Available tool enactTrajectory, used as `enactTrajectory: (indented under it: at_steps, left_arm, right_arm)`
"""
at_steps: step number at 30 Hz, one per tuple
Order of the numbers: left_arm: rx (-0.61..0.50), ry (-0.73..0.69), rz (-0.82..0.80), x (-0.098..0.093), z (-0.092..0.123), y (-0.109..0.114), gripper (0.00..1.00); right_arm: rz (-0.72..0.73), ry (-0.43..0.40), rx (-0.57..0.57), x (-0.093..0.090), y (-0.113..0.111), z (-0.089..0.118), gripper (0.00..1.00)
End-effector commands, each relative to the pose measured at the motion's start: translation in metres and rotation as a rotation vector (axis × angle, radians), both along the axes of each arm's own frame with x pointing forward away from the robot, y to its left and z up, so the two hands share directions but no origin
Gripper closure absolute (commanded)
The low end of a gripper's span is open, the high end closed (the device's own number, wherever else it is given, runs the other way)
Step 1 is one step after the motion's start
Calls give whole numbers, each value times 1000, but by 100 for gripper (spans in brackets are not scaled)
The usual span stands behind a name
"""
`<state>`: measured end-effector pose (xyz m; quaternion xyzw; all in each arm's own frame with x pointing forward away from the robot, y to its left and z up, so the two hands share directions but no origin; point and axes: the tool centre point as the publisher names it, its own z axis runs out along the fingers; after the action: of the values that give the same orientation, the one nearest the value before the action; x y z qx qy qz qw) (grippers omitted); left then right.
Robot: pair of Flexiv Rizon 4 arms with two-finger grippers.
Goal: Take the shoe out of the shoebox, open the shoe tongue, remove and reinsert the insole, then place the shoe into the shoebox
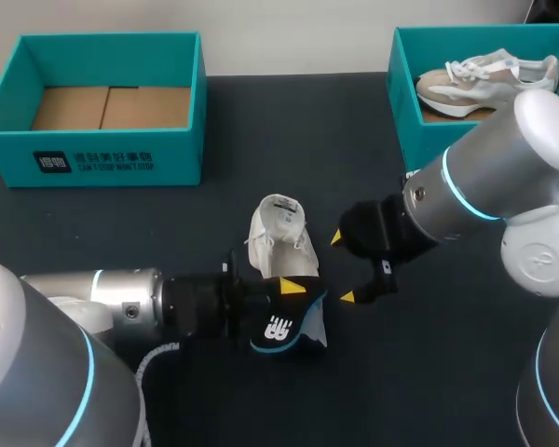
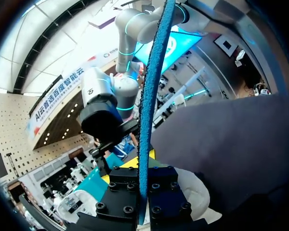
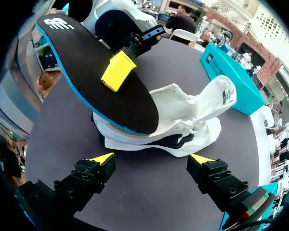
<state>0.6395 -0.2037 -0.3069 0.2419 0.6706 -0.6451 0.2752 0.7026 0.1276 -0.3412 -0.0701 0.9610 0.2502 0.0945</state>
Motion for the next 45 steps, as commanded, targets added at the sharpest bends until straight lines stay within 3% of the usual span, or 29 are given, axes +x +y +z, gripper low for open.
enactTrajectory:
  at_steps: [1, 16, 45]
  left_arm:
    - [1, 3, 2, 5, -10, -8, 100]
    - [24, 41, 49, 13, -28, 2, 100]
    - [28, 88, 158, 53, -42, 13, 100]
  right_arm:
    - [-1, -2, 0, -1, 0, -1, 0]
    - [-1, -2, 0, -1, 0, -1, 0]
    - [-1, -2, 0, -1, 0, -1, 0]
